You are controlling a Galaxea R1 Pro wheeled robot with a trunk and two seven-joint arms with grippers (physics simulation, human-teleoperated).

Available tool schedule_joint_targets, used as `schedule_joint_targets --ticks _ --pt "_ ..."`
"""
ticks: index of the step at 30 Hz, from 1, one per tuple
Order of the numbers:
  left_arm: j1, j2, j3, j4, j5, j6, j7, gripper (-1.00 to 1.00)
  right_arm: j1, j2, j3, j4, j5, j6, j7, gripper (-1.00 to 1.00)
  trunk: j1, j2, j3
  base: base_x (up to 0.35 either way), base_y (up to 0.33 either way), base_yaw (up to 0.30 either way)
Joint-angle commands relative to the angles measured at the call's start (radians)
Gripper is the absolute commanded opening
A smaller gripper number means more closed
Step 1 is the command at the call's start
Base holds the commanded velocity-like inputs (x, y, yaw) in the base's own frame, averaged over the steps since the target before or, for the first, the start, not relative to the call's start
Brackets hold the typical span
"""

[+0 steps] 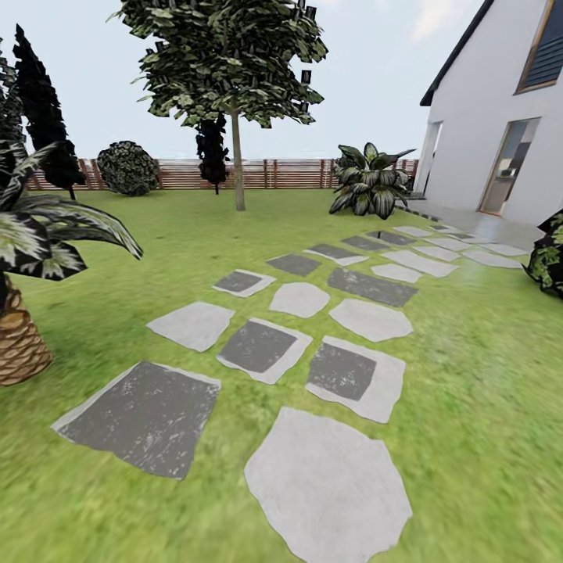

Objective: In the garden, pick up the pesticide atomizer on the floor and spray pesticide onto both trees until each tree trunk is fully covered.

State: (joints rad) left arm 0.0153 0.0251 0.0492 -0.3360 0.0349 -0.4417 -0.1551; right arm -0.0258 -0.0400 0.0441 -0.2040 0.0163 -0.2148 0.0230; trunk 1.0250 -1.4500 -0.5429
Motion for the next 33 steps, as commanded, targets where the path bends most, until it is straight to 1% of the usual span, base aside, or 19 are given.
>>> schedule_joint_targets --ticks 1,10,16,17,33 --pt "0.0 0.0 0.002 0.0 0.0 0.0 0.0 1.0 0.0 0.0 0.0 0.0 0.0 0.0 0.0 1.0 0.0 0.0 0.0 0.252 -0.092 0.0" --pt "0.0 0.0 0.002 -0.001 -0.002 0.0 -0.001 1.0 0.0 0.0 0.0 0.0 0.001 0.0 0.0 1.0 0.0 0.0 0.0 0.284 -0.095 0.0" --pt "0.0 -0.009 -0.005 -0.005 -0.002 0.001 -0.001 1.0 0.0 0.0 0.001 0.002 0.0 0.001 0.0 1.0 0.0 0.0 0.0 0.315 -0.086 0.0" --pt "0.0 -0.012 -0.005 -0.006 -0.002 0.003 -0.001 1.0 0.0 0.0 0.0 0.004 -0.001 0.001 0.0 1.0 0.0 0.0 0.0 0.345 -0.011 0.0" --pt "0.0 -0.013 -0.011 -0.008 -0.004 0.001 -0.001 1.0 0.0 0.0 -0.001 0.006 -0.004 0.0 0.0 1.0 0.0 0.0 0.0 0.349 -0.002 0.0"
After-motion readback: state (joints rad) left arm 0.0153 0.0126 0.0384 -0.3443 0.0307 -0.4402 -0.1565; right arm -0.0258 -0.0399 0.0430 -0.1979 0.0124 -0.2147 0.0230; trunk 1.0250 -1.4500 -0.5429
